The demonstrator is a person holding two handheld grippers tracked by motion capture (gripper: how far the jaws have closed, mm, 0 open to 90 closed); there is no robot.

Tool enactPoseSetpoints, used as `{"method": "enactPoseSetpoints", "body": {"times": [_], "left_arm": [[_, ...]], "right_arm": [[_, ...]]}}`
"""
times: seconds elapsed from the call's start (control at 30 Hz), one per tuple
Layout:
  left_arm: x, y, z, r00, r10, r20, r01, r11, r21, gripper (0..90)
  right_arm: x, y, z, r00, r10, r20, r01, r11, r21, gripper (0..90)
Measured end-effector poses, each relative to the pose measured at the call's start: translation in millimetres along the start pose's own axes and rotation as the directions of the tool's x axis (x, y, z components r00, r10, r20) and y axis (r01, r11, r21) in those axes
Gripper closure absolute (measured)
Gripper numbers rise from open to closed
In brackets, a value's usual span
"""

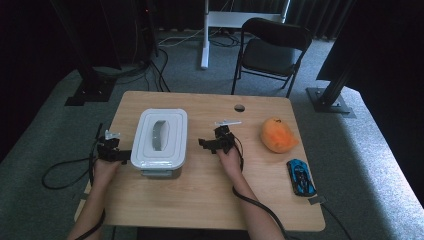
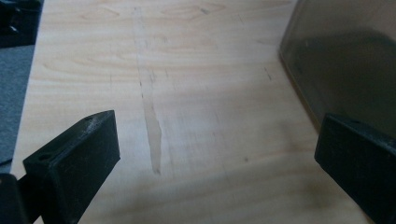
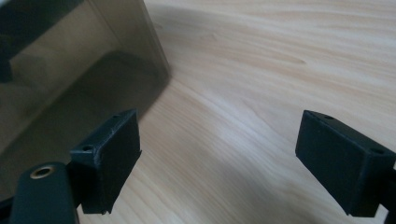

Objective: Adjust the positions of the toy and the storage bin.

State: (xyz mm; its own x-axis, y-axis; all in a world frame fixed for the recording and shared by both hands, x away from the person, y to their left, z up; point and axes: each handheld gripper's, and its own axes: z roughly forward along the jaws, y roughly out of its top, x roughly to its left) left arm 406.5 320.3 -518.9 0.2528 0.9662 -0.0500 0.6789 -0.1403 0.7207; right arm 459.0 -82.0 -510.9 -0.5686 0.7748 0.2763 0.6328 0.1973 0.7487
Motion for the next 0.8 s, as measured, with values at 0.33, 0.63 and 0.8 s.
{"method": "enactPoseSetpoints", "body": {"times": [0.33,0.63,0.8], "left_arm": [[-6.5,17.0,11.5,0.9996,0.03,-0.005,-0.03,0.9996,-0.005,0.5],[-13.3,14.7,10.4,0.999,0.03,0.032,-0.03,0.9995,-0.008,0.5],[-22.1,11.2,8.8,0.9986,0.038,0.037,-0.037,0.9991,-0.017,0.5]], "right_arm": [[20.4,11.0,23.0,1.0,-0.009,-0.001,0.009,1.0,0.018,13.3],[29.9,14.0,30.1,0.9986,-0.045,-0.028,0.046,0.999,0.024,13.7],[24.6,11.6,29.9,0.9986,-0.037,-0.037,0.038,0.999,0.033,14.6]]}}
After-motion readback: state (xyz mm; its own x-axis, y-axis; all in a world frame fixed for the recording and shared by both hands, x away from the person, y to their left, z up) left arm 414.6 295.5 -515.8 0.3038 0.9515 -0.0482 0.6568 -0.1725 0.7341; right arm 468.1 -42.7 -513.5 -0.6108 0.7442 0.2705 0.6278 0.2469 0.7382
